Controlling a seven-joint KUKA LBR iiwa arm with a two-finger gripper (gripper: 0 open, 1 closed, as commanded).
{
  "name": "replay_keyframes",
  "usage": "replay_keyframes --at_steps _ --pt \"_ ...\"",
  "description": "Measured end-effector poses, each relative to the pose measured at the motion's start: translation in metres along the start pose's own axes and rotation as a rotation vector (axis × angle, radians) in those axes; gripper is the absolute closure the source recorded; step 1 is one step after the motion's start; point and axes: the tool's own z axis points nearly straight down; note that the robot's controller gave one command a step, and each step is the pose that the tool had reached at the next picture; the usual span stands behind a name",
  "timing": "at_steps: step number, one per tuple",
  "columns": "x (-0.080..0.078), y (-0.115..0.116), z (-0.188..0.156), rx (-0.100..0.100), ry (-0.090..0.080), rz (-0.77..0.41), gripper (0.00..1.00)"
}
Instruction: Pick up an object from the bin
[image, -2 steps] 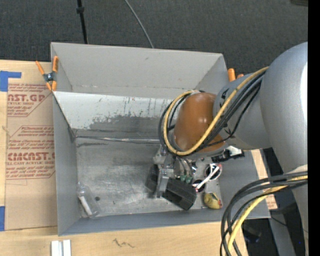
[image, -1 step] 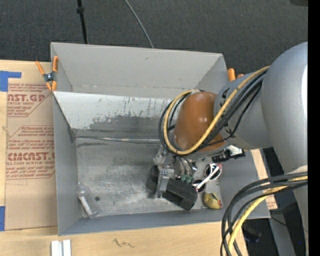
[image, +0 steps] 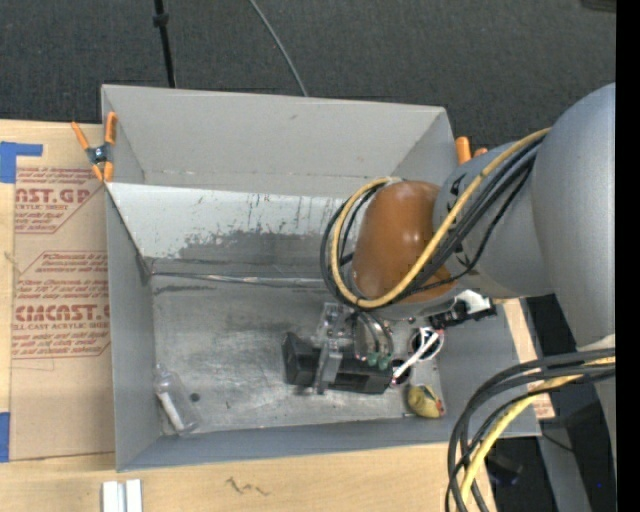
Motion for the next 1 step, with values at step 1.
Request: replay_keyframes --at_steps 1 --pt "0.0016 0.0001 -0.0203 0.001 0.008 0.0 1.0"
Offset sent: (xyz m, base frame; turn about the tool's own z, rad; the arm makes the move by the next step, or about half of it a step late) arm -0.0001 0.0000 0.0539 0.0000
